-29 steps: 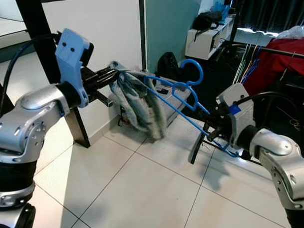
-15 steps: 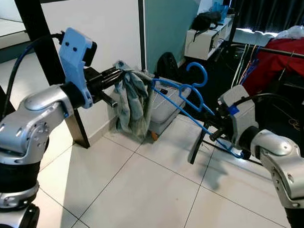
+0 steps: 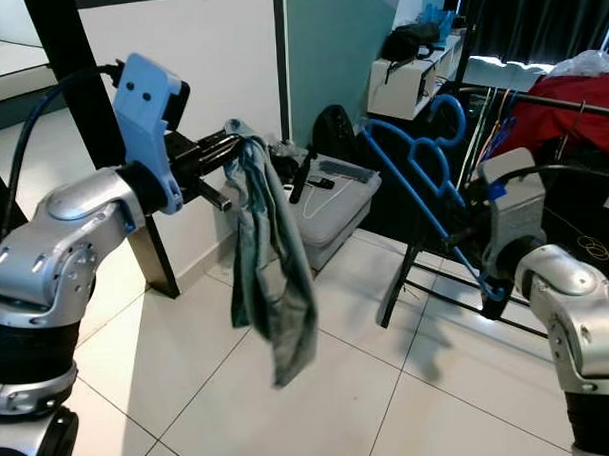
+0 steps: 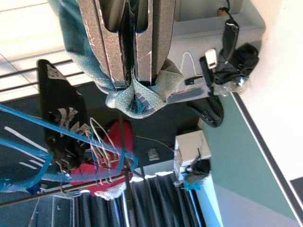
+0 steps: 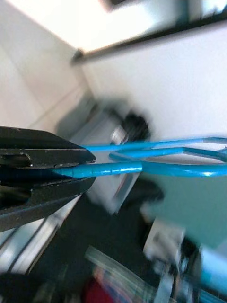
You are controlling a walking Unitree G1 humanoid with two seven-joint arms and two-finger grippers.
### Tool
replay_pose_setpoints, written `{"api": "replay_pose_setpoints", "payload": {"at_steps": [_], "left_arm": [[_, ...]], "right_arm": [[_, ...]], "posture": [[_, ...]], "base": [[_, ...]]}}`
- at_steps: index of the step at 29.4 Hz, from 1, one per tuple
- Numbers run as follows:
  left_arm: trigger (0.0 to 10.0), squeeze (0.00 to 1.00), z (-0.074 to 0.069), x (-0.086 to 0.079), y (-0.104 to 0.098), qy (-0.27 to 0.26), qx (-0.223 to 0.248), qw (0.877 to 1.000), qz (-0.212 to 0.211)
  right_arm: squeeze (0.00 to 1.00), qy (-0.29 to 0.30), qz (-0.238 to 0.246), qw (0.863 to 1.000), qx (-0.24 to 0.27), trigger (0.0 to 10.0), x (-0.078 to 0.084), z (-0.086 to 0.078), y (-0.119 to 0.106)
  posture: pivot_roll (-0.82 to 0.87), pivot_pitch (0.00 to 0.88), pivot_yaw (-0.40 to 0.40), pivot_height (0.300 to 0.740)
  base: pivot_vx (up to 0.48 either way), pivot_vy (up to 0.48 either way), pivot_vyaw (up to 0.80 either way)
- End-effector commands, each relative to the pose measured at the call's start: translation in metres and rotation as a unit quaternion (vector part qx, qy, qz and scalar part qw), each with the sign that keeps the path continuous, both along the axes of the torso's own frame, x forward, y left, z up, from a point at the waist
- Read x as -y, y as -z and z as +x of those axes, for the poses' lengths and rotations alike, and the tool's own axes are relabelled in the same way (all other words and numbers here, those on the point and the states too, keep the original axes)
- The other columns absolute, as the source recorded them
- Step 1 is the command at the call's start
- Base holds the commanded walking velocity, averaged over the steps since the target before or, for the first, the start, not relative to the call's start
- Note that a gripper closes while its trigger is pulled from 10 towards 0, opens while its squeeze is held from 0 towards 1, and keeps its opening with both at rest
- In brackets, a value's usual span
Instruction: Hang hanger
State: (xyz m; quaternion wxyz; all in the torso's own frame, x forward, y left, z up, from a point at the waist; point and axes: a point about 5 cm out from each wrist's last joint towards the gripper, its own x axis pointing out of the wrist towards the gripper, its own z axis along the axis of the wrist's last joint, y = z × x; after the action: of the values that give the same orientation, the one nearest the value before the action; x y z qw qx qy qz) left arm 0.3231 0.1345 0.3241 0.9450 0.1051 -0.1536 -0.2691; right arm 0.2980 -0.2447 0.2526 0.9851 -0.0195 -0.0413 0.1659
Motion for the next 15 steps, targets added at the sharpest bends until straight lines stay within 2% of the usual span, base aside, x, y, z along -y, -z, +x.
{"api": "replay_pose_setpoints", "payload": {"at_steps": [1,2,4,5,8,10,11,12,13,15], "left_arm": [[10.0,0.0,0.0,0.0,-0.005,-0.004,0.012,1.0,-0.001],[10.0,0.0,0.0,0.001,-0.005,-0.004,0.014,1.0,-0.001],[10.0,0.0,0.002,-0.001,-0.008,-0.014,0.024,1.0,0.006],[10.0,0.0,0.002,-0.002,-0.009,-0.019,0.029,0.999,0.01],[10.0,0.0,0.006,-0.01,-0.014,-0.042,0.042,0.998,0.015],[10.0,0.0,0.009,-0.019,-0.021,-0.063,0.055,0.996,0.016],[10.0,0.0,0.009,-0.019,-0.021,-0.063,0.055,0.996,0.016],[10.0,0.0,0.01,-0.021,-0.024,-0.07,0.062,0.996,0.014],[10.0,0.0,0.01,-0.021,-0.024,-0.07,0.062,0.996,0.014],[10.0,0.0,0.011,-0.024,-0.03,-0.074,0.074,0.994,0.009]], "right_arm": [[0.0,-0.043,0.025,0.999,0.007,10.0,-0.005,-0.006,-0.005],[0.0,-0.081,0.04,0.996,0.009,10.0,-0.01,-0.01,-0.006],[0.0,-0.184,0.053,0.981,0.015,10.0,-0.014,-0.031,-0.01],[0.0,-0.212,0.058,0.975,0.015,10.0,-0.014,-0.037,-0.011],[0.0,-0.246,0.071,0.967,0.014,10.0,-0.005,-0.051,-0.012],[0.0,-0.284,0.057,0.957,-0.005,10.0,-0.002,-0.068,-0.01],[0.0,-0.284,0.057,0.957,-0.005,10.0,-0.002,-0.068,-0.01],[0.0,-0.294,0.042,0.955,-0.027,10.0,0.0,-0.075,-0.004],[0.0,-0.294,0.042,0.955,-0.027,10.0,0.0,-0.075,-0.004],[0.0,-0.291,0.018,0.954,-0.068,10.0,0.003,-0.082,0.006]], "posture": [[-0.04,0.0,-0.02,0.74],[-0.04,0.0,-0.02,0.74],[-0.04,0.0,-0.02,0.74],[-0.04,0.0,-0.02,0.74],[-0.05,0.0,-0.019,0.74],[-0.05,0.0,-0.014,0.74],[-0.05,0.0,-0.014,0.74],[-0.05,0.0,-0.012,0.74],[-0.05,0.0,-0.012,0.74],[-0.05,0.0,-0.009,0.74]], "base": [[0.0,0.0,0.0],[0.0,0.0,0.0],[0.0,0.0,0.0],[0.0,0.0,0.0],[0.0,0.0,0.0],[0.0,0.0,0.0],[0.0,0.0,0.0],[0.0,0.0,0.0],[0.0,0.0,0.0],[0.0,0.0,0.0]]}}
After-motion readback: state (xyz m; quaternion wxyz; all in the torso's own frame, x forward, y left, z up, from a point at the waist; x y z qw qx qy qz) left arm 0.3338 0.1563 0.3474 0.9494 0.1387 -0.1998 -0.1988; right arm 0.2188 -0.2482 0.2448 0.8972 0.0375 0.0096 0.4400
